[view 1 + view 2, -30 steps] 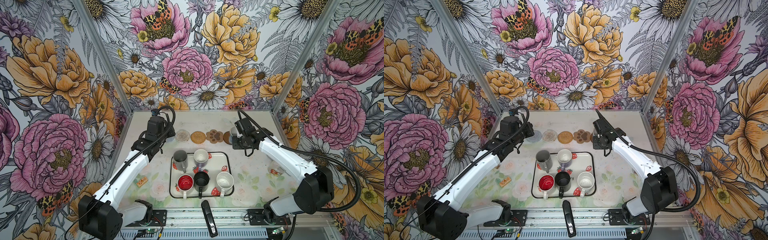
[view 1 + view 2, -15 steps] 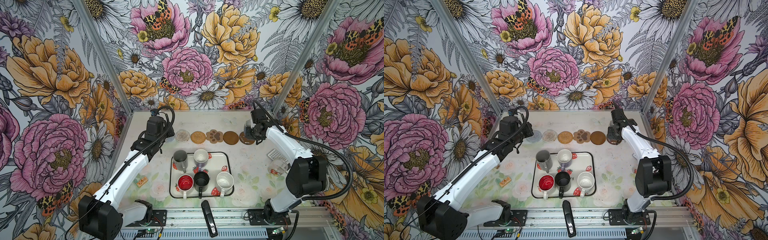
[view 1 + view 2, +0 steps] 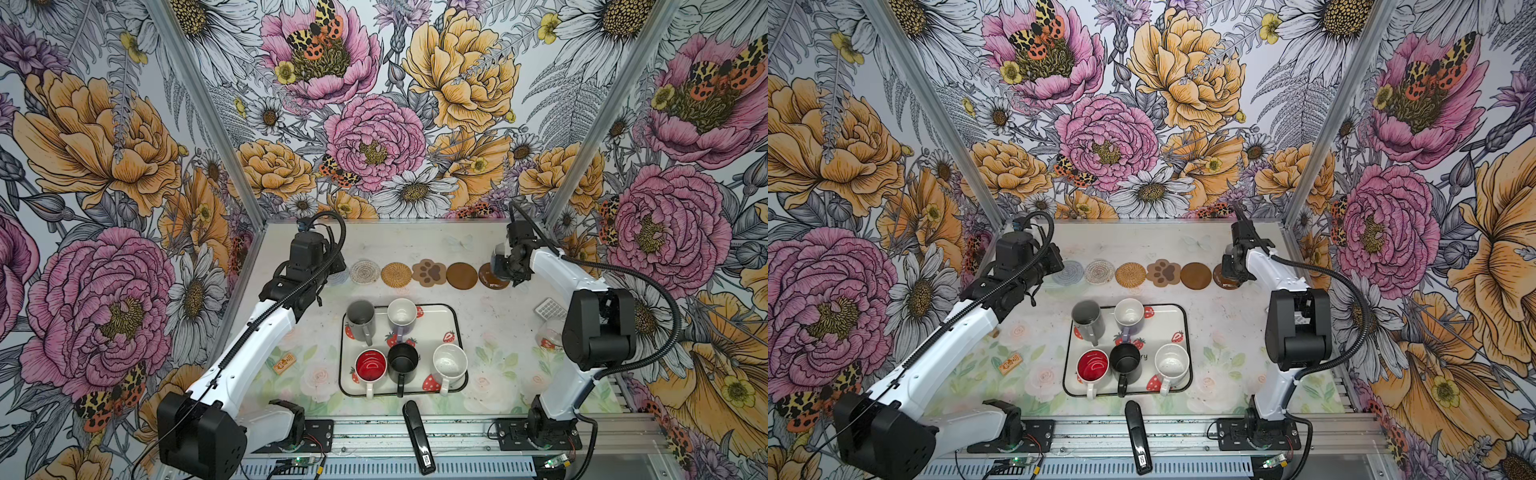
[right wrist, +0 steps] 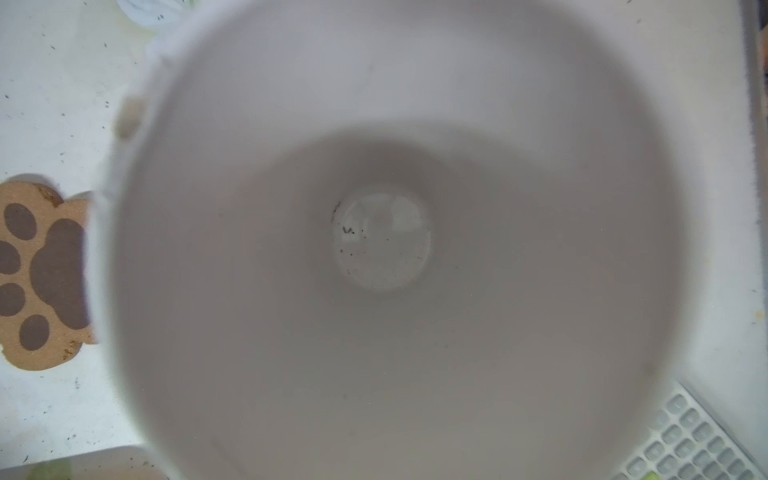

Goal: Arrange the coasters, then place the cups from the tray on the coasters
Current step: 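Lower the light blue mug onto the dark brown round coaster with the right gripper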

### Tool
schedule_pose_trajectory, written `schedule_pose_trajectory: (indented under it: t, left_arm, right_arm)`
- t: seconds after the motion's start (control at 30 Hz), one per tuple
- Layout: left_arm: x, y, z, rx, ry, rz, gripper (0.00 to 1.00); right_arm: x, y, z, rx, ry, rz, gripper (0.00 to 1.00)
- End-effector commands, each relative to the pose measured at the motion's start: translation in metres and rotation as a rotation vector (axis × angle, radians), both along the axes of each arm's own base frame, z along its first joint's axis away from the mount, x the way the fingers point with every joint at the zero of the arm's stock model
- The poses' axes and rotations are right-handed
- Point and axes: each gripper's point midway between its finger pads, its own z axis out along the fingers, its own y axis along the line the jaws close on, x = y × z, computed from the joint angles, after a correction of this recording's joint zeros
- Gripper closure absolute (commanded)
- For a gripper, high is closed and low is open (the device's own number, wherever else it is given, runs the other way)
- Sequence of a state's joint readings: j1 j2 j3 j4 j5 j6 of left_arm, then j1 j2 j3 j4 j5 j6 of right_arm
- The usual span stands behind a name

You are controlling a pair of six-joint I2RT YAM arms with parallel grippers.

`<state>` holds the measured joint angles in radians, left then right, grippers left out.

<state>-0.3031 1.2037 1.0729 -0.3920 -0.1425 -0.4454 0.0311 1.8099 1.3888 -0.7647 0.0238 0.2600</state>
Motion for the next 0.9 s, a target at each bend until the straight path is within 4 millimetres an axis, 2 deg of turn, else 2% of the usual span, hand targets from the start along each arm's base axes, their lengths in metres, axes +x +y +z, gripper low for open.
schedule_pose_trajectory:
  t: [0.0,0.87]
  left_arm:
    - [-0.002,0.008,0.005,0.001,-0.024,0.026,0.93]
    - [-0.002,0.009,0.001,0.001,-0.015,0.032,0.93]
  right_arm:
    - [0.028,0.004,0.024,0.013,-0.119,0.019,1.00]
    - [0.021,-0.001,-0.004,-0.029,-0.054,0.020,1.00]
